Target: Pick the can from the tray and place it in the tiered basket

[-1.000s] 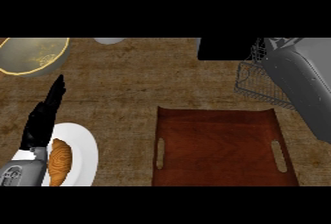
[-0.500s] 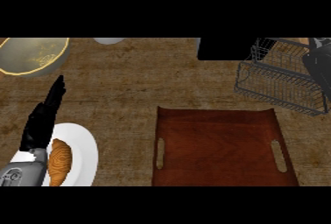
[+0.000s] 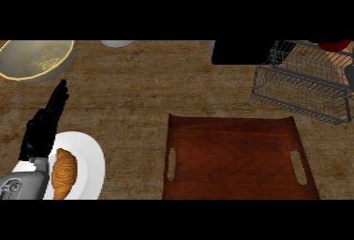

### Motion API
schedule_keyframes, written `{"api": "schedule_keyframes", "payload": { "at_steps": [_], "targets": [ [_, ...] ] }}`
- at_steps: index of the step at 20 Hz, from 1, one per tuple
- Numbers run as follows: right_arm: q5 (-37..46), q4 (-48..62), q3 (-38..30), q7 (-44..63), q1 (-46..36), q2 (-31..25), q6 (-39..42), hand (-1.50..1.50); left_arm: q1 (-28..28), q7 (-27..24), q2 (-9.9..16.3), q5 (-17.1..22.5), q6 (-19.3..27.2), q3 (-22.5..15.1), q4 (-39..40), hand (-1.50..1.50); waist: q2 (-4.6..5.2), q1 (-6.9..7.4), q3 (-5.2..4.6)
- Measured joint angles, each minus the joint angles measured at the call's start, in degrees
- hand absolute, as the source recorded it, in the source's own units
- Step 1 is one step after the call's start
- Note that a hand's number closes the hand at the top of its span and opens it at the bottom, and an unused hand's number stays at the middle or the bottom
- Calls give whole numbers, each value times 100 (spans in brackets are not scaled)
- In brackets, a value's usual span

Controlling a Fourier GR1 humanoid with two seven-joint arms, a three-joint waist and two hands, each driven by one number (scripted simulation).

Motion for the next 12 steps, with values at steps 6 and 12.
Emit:
{"api": "schedule_keyframes", "payload": {
  "at_steps": [6,12],
  "targets": [
    [-558,316,-651,-255,375,255,-148,-150,68,-95,-27,-61,-28,4,17,0,3,-6,2],
    [-816,302,-1095,-375,682,489,-372,-150,-65,-15,-63,-83,-78,67,62,0,2,-9,3]
  ]
}}
